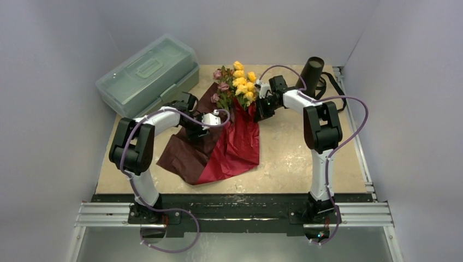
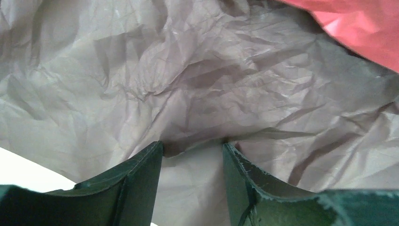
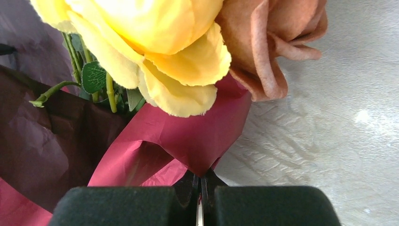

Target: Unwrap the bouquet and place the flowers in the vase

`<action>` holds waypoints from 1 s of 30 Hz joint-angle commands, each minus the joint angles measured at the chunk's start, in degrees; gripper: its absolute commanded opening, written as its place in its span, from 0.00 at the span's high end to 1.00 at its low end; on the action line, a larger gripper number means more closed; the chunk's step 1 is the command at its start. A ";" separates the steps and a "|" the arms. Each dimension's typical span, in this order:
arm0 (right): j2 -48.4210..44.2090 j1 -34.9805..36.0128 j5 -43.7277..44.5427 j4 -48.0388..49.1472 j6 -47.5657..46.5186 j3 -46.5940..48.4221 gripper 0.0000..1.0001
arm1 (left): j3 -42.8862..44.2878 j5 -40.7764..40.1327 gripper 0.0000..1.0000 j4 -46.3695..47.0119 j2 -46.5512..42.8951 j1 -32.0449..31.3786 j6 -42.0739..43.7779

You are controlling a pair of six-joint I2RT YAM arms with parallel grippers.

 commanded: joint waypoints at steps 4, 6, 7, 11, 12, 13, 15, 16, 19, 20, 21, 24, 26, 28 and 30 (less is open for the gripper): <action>0.44 0.50 -7.55 2.78 4.77 0.31 1.00 | 3.76 -6.49 0.62 4.39 6.63 5.39 3.58; 0.03 0.55 -8.04 2.98 5.37 0.97 0.98 | 5.59 -5.95 0.64 4.82 7.56 7.75 3.85; -0.31 0.55 -7.70 2.96 5.26 1.19 0.97 | 6.44 -5.37 0.65 4.27 7.67 8.36 3.97; -1.87 0.31 -6.23 2.43 3.68 2.38 0.85 | 8.36 2.27 0.62 -0.28 4.30 8.01 2.84; -2.22 0.29 -5.89 1.90 2.98 2.93 0.82 | 8.50 4.16 0.59 -0.30 2.82 7.27 0.93; -2.57 0.29 -5.69 1.25 2.47 3.44 0.79 | 8.61 5.68 0.56 -0.28 1.39 6.45 -1.27; -3.54 0.29 -5.49 0.13 1.58 4.13 0.70 | 8.94 8.13 0.51 1.27 -1.19 5.25 -6.67; -4.11 0.27 -5.44 -0.62 1.28 4.57 0.63 | 9.17 9.23 0.48 2.11 -2.17 4.92 -9.57; -6.71 0.20 -5.01 -3.06 -2.16 4.50 0.47 | 10.60 11.84 0.42 4.25 -4.31 4.73 -17.97; -7.72 0.14 -4.55 -3.95 -3.22 4.09 0.42 | 11.12 12.67 0.41 4.38 -4.82 4.73 -20.69; -8.88 0.05 -3.89 -4.31 -4.43 3.46 0.37 | 11.14 13.41 0.40 4.74 -5.45 4.67 -22.59; -12.57 -0.47 -1.78 -5.06 -6.98 1.21 0.26 | 10.16 14.53 0.39 6.90 -6.51 4.31 -27.44; -14.07 -0.83 -1.64 -6.52 -8.56 0.89 0.24 | 9.23 15.13 0.38 9.56 -6.77 4.29 -31.50; -15.53 -0.96 -2.18 -7.97 -9.68 0.97 0.23 | 9.40 17.05 0.36 10.36 -6.38 4.31 -35.38; -17.11 -0.94 -3.01 -8.47 -9.92 0.78 0.22 | 8.76 18.54 0.32 14.02 -6.23 4.29 -43.04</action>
